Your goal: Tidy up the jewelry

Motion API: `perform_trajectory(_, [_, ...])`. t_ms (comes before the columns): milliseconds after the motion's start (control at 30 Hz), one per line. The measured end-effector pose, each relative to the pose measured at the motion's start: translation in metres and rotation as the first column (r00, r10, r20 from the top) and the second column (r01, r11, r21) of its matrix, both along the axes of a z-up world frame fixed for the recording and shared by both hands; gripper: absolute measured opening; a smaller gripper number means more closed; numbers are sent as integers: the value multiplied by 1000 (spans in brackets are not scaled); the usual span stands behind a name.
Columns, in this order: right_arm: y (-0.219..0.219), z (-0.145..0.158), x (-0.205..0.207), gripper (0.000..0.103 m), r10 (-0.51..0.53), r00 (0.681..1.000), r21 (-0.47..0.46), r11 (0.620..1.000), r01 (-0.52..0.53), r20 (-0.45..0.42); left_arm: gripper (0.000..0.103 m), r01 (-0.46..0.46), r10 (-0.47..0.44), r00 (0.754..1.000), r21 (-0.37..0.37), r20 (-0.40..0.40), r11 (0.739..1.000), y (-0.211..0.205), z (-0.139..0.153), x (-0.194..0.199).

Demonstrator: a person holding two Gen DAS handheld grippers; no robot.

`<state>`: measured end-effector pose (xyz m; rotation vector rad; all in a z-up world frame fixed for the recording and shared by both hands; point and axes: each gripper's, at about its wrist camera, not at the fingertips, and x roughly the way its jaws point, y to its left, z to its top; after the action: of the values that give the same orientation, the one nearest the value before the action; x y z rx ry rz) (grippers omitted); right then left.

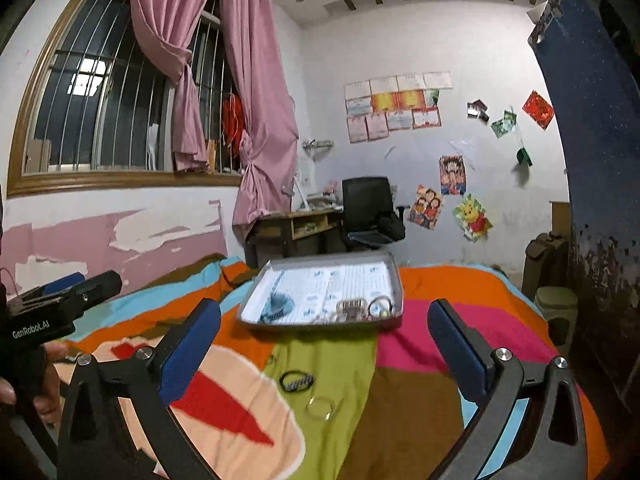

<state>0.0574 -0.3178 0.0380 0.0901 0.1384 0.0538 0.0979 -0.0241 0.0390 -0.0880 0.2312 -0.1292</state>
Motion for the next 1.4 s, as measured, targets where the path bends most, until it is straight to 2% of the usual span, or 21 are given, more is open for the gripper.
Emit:
perform_trajectory(300, [5,-24,0,102,12,989,20,1000,-9,-150,103,-32,32,994,1,-103,999,14,-24,-9])
perform_trajectory(633, [8,-41,12,102,18,972,17,1000,-15,-232,103,-53,58,984,34,-170,998,15,-26,14])
perform_trajectory(867, [15,-52,42,102,79,940,10,997,-80,-333,103,-62,69,970,40,-234,997,23,-30,49])
perform_trajectory(1100, [12,-52,78,102,77,927,-18,996,-90,-367,103,-35,43,965,36,-259,999,22,-36,97])
perform_trajectory(1400, [-8,-52,153,102,48,913,-26,998,-64,-404,103,3,10,949,38,-314,999,15,-67,169])
